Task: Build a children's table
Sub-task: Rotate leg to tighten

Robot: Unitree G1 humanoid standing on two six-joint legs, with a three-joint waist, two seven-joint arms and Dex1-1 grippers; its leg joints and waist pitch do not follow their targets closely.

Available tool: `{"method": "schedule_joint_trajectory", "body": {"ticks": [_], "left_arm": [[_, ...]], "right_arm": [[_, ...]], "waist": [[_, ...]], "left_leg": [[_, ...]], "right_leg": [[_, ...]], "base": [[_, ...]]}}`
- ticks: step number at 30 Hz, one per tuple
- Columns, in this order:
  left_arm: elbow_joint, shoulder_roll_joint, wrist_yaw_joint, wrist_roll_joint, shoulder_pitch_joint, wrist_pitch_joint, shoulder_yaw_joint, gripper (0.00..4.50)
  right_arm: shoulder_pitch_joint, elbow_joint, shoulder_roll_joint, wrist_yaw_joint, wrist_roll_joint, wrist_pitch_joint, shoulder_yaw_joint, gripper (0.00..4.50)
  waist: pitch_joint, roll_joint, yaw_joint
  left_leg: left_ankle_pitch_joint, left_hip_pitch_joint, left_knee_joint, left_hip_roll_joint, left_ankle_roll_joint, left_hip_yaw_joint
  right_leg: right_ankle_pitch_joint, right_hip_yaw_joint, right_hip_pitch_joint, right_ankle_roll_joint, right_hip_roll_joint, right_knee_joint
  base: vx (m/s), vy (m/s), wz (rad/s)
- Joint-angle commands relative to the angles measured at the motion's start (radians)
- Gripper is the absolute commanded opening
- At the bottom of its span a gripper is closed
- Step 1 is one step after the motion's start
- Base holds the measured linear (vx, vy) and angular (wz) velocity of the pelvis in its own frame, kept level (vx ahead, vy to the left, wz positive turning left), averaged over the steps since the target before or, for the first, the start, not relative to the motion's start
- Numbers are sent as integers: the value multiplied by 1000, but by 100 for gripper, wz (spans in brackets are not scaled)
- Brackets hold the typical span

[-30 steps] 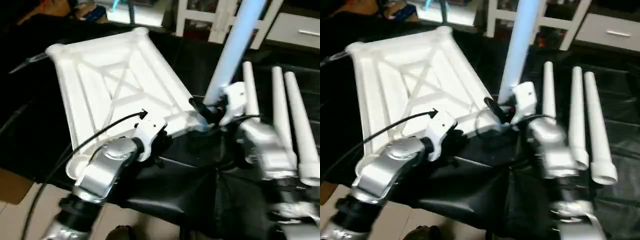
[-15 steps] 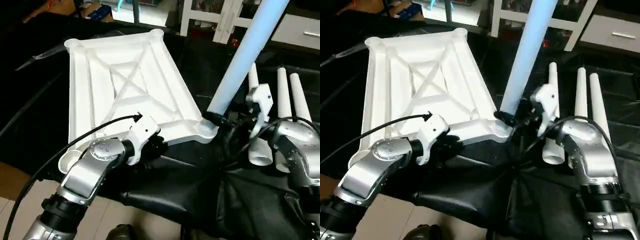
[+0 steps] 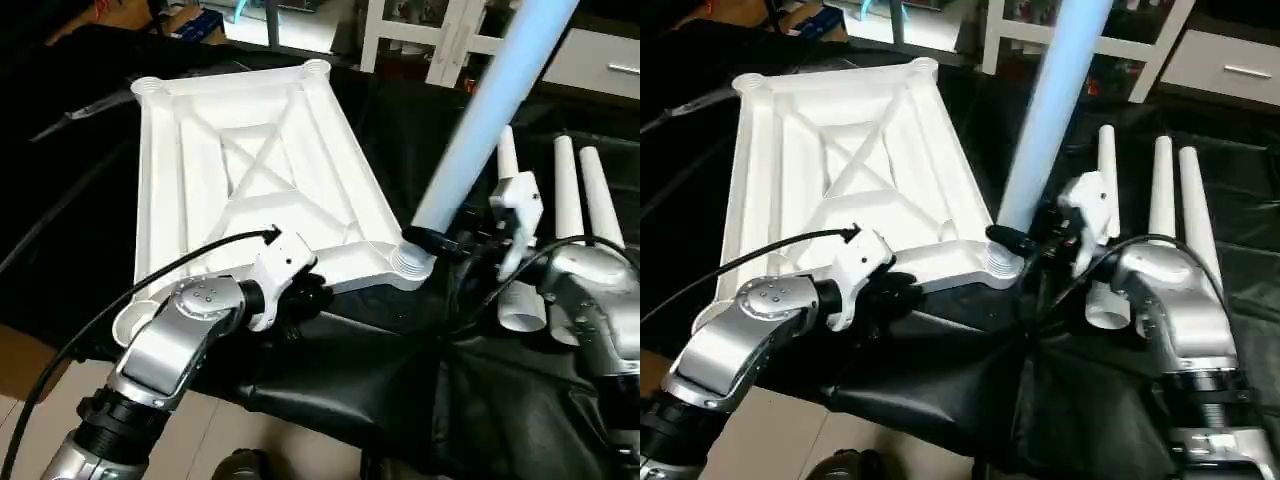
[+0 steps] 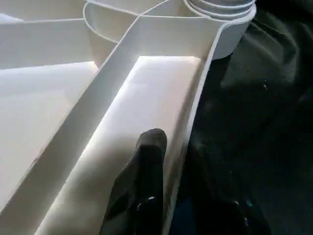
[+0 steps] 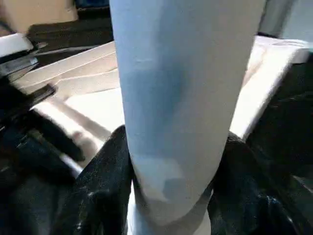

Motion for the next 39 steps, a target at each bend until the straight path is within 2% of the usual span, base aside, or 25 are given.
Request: {"method": "schedule_joint_trajectory", "body": {"ticks": [1,3,5,6,8,9,11,14,15,16,17,19,20,21,22,23,25,27,28,30,31,33,35,37,39], "left_arm": [[30,-61,79,18,11,90,-40,51],[60,-163,194,37,-5,141,-9,51],[75,-207,240,41,-12,158,5,51],[89,-241,273,42,-18,162,16,51],[137,-338,366,42,-38,149,47,51],[162,-386,412,42,-51,141,65,51],[185,-453,447,45,-74,136,65,51],[169,-440,423,52,-73,134,50,51],[165,-431,414,51,-72,128,47,50],[143,-359,352,58,-62,86,21,49],[127,-304,298,60,-52,41,1,48],[116,-249,249,65,-41,7,-17,47],[104,-175,194,81,-26,-15,-38,46],[92,-99,125,87,-4,-56,-47,46],[90,-93,119,88,-2,-58,-47,46],[83,-64,89,83,8,-69,-42,46],[75,-25,58,73,18,-81,-33,46],[71,39,7,57,29,-107,-31,46],[71,40,5,57,29,-107,-30,46],[80,77,-28,50,31,-129,-24,46],[83,84,-35,48,31,-134,-23,46],[89,93,-48,47,31,-143,-21,46],[92,96,-59,47,31,-149,-20,46],[92,99,-63,43,30,-152,-23,46],[87,101,-67,34,32,-155,-27,46]], "right_arm": [[-7,83,56,-191,-68,37,1,187],[-33,139,148,-371,-108,50,-16,187],[-46,165,187,-443,-120,53,-24,186],[-57,185,217,-495,-126,57,-30,186],[-90,251,301,-623,-139,53,-40,186],[-108,289,345,-687,-148,36,-46,186],[-161,376,433,-766,-173,-12,-34,186],[-175,379,446,-744,-182,-35,-15,186],[-175,374,443,-732,-182,-38,-11,186],[-165,330,414,-629,-165,-59,7,186],[-152,294,387,-557,-145,-58,12,186],[-140,261,359,-500,-135,-59,14,242],[-123,226,309,-438,-131,-69,18,256],[-107,188,257,-366,-99,-59,3,259],[-106,185,252,-359,-96,-58,2,266],[-99,166,224,-312,-72,-50,-8,277],[-87,141,179,-239,-47,-42,-17,277],[-67,108,100,-127,-31,-37,-21,308],[-67,107,98,-124,-31,-37,-21,314],[-52,96,34,-42,-26,-54,-27,319],[-49,94,20,-25,-21,-61,-27,319],[-43,93,-1,5,-4,-63,-30,319],[-38,87,-16,39,15,-50,-35,319],[-35,82,-25,60,22,-44,-34,301],[-27,71,-29,80,33,-36,-35,290]], "waist": [[-64,-5,2],[-52,-3,-13],[-46,-6,-21],[-45,-1,-23],[-46,-3,-32],[-45,-3,-36],[-45,-7,-43],[-42,1,-50],[-42,-3,-51],[-43,-5,-50],[-46,-4,-45],[-47,-2,-40],[-49,-3,-36],[-52,0,-34],[-53,1,-34],[-53,3,-29],[-60,2,-22],[-68,-1,-7],[-74,-2,-6],[-81,-1,6],[-81,-4,8],[-84,-7,11],[-78,-5,12],[-74,-7,12],[-69,-7,10]], "left_leg": [[-27,12,-66,48,144,-19],[-161,13,-77,47,70,-21],[-259,23,-83,44,25,-29],[-291,28,-86,42,14,-30],[-315,20,-90,37,-3,-38],[-338,24,-90,36,-9,-39],[-377,27,-94,35,-9,-43],[-424,28,-100,35,-8,-50],[-427,26,-103,36,-7,-53],[-427,25,-105,36,-6,-53],[-399,18,-110,39,9,-58],[-371,22,-110,40,18,-54],[-336,26,-107,41,21,-51],[-285,22,-107,46,28,-49],[-269,22,-106,47,35,-47],[-254,30,-103,51,43,-39],[-196,35,-95,47,59,-29],[-72,37,-79,47,111,-17],[-23,31,-75,42,132,-17],[135,29,-57,38,220,-13],[148,28,-54,36,234,-11],[143,20,-51,40,263,-14],[111,18,-52,44,262,-16],[44,19,-57,47,235,-17],[-26,22,-62,49,187,-16]], "right_leg": [[-152,43,67,-288,-48,-49],[-339,40,61,-241,-49,-73],[-479,37,61,-182,-52,-91],[-505,36,54,-159,-49,-98],[-540,30,58,-123,-48,-101],[-557,29,51,-104,-48,-107],[-567,21,49,-79,-45,-115],[-575,13,50,-50,-45,-122],[-564,12,53,-43,-47,-122],[-557,12,54,-42,-47,-123],[-508,17,65,-44,-53,-117],[-472,23,57,-63,-52,-118],[-424,28,57,-93,-53,-111],[-343,31,66,-122,-52,-97],[-310,32,65,-139,-50,-93],[-279,36,59,-173,-50,-92],[-208,39,61,-221,-49,-80],[-58,46,62,-272,-44,-53],[-2,46,70,-282,-41,-42],[167,46,67,-320,-39,-21],[186,48,66,-324,-39,-18],[159,50,71,-329,-46,-15],[81,47,67,-325,-44,-22],[-33,46,68,-309,-46,-32],[-136,48,64,-288,-45,-43]], "base": [[0,0,0],[-31,3,-2],[0,0,0],[0,0,0],[0,0,0],[0,0,0],[0,0,0],[0,0,0],[0,0,0],[0,0,0],[0,0,0],[0,0,0],[0,0,0],[0,0,0],[50,-7,5],[87,-12,10],[73,-9,11],[43,-4,5],[80,-13,3],[71,-16,1],[0,0,0],[0,0,0],[0,0,0],[0,0,0],[0,0,0]]}}
